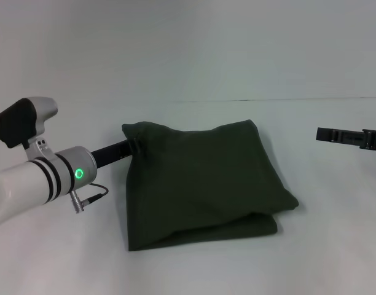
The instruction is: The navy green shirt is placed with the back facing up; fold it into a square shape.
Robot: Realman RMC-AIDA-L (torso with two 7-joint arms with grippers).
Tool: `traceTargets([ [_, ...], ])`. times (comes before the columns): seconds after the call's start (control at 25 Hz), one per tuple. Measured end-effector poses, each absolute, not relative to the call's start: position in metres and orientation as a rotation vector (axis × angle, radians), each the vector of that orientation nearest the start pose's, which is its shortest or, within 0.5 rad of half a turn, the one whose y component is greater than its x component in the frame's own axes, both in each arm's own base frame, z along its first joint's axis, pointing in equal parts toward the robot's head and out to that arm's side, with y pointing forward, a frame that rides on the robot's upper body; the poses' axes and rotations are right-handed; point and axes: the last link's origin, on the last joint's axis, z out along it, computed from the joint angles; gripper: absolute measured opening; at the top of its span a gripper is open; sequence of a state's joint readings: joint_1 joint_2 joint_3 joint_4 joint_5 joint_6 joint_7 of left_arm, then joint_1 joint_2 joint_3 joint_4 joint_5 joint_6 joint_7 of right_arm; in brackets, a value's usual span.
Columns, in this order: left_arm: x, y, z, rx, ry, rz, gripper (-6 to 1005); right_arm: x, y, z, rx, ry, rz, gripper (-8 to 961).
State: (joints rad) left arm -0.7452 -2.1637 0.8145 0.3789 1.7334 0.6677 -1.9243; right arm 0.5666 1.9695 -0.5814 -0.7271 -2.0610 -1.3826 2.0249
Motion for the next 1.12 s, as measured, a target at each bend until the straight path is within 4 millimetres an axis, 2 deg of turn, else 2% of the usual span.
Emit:
traceTargets([
  [0.2, -0.247, 0.424, -0.064, -1.924, -1.505, -0.711, 61, 0.291, 0.378, 0.075, -2.251, 1.318, 0.682, 896],
  [0.28, -0.243, 0.426, -0.064, -1.932, -1.502, -0.718, 27, 0.291, 0.378, 0.075, -2.252, 1.315, 0.683, 896],
  [0.68, -0.217, 0.439, -0.062, -1.998, -1.456, -0.757, 26, 0.292, 0.378, 0.075, -2.248, 1.319, 0.689, 896],
  [0.96, -0.217, 0.444, -0.056, -1.986, -1.443, -0.760, 27, 0.292, 0.378, 0.074, -2.247, 1.318, 0.687, 896],
  [1.12, -0.218, 0.444, -0.055, -1.983, -1.446, -0.761, 60, 0.290, 0.380, 0.074, -2.251, 1.310, 0.684, 896],
])
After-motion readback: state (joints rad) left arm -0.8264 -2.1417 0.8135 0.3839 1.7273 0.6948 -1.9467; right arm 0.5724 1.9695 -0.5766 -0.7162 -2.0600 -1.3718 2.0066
